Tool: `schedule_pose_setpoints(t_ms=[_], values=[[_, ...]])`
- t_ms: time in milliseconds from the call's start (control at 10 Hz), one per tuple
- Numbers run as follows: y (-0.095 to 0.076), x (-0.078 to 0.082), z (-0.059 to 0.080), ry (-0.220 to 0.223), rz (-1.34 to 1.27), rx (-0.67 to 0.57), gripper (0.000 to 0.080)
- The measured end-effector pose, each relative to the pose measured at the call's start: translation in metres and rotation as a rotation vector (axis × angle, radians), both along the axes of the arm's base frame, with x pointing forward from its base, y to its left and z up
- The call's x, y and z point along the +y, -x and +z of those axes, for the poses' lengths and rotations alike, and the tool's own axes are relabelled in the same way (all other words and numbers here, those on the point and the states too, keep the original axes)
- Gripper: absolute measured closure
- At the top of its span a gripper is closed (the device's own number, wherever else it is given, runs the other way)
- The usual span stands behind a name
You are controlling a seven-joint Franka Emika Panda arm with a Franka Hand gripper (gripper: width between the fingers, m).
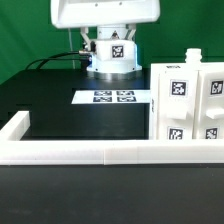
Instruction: Assemble cabinet
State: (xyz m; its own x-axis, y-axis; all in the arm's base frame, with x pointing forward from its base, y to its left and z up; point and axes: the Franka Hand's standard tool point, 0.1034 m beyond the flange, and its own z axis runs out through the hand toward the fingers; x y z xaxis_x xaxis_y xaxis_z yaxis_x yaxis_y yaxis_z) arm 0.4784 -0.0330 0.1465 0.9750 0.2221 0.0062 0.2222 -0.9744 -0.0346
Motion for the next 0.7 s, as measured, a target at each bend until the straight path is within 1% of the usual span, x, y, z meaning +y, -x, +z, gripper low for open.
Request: schedule_pose_setpoints(t_ms=[100,500,700], values=[[-0.0105,0.0032,0.0020,-0.003,-0.010,-0.001,0.0235],[-0.0087,0.0023,-0.0006,-0.003,-0.011,0.005,0.0235],[-0.0092,0.0031,-0.0041,-0.003,-0.006,0.015,0.0235]])
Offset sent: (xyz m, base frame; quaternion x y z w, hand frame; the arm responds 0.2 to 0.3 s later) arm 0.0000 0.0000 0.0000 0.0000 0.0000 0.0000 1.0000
